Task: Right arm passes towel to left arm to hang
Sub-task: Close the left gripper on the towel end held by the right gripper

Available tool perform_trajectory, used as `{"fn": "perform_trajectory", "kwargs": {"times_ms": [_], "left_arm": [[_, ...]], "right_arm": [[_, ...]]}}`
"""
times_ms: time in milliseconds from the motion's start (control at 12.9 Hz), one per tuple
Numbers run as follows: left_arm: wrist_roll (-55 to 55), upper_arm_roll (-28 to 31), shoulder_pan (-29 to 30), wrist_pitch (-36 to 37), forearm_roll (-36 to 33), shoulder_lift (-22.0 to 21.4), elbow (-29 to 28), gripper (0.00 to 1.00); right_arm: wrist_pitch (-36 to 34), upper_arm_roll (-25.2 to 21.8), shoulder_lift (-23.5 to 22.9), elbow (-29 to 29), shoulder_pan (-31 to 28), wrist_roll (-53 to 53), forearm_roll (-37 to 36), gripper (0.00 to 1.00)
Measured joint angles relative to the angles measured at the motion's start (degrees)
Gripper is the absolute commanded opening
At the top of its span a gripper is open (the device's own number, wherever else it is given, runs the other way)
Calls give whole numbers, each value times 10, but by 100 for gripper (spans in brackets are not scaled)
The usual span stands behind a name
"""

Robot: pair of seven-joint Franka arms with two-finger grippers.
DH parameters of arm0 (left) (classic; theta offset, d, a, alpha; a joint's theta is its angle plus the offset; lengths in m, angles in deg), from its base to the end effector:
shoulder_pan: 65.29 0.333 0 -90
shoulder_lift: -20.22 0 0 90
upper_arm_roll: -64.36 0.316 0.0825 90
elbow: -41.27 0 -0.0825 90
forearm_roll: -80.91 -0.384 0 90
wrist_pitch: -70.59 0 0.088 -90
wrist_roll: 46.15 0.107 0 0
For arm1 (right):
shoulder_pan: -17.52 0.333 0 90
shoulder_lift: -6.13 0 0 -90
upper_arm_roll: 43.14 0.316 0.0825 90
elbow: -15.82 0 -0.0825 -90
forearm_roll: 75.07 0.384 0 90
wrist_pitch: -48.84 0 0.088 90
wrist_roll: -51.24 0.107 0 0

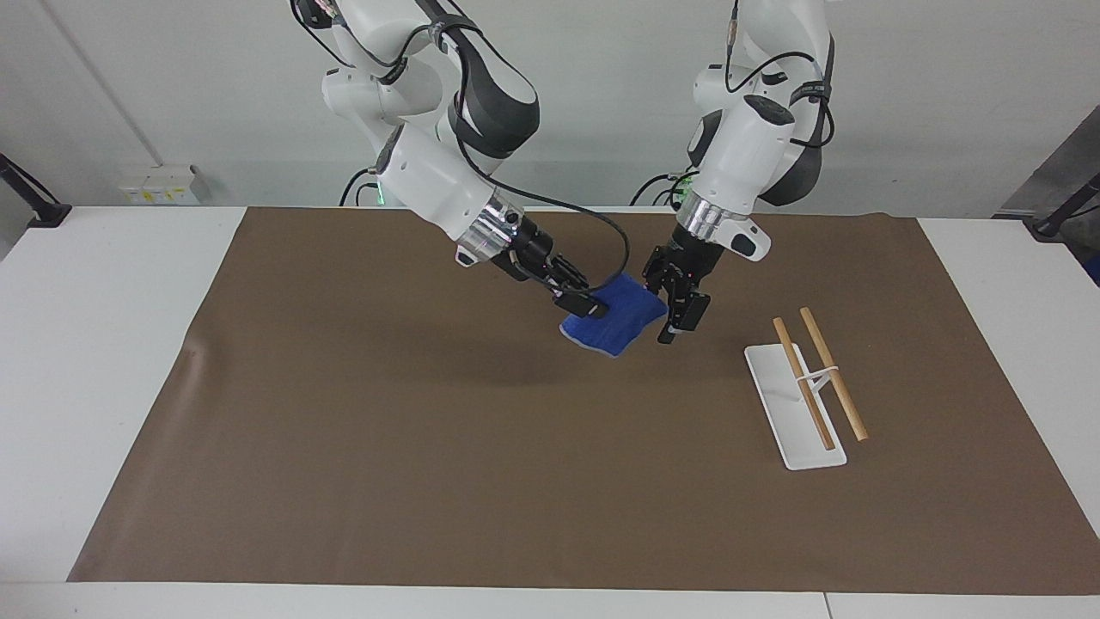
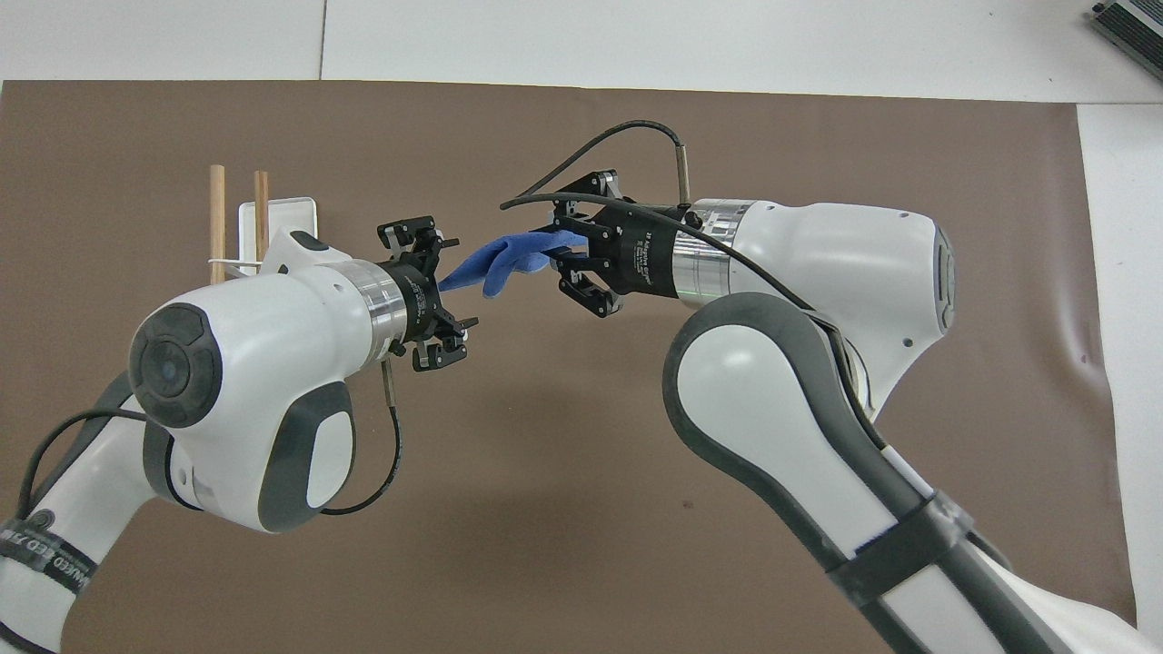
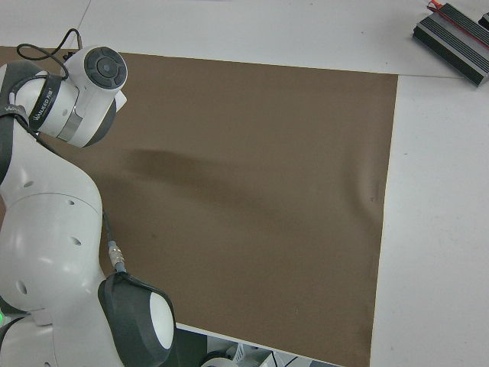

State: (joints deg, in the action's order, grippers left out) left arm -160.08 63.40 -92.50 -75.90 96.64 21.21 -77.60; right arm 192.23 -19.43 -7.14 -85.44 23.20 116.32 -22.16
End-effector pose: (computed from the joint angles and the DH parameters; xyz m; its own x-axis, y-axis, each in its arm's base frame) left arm 0.5206 -0.2743 0.4712 -0.0508 0.9211 -0.3860 0.9414 0.1732 0.2894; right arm 0.5890 0.3008 0.4949 0.3873 -0.6543 -0.6495 -0.8838 -0.0629 -0.4637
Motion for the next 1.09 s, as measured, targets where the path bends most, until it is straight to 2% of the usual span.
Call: {"fn": "perform_trajectory", "kwargs": {"times_ms": [311, 855, 933, 1088], "left_arm": [[-15, 0, -1, 0, 0, -1, 0, 72], [-16, 5, -1, 1, 0, -3, 16, 70], [-16, 7, -1, 1, 0, -4, 21, 68], [-16, 9, 0, 3, 0, -4, 24, 45]], "right_arm": [[0, 0, 0, 0, 0, 0, 0, 0], [0, 0, 0, 0, 0, 0, 0, 0], [0, 0, 0, 0, 0, 0, 0, 0], [0, 0, 0, 0, 0, 0, 0, 0]]}}
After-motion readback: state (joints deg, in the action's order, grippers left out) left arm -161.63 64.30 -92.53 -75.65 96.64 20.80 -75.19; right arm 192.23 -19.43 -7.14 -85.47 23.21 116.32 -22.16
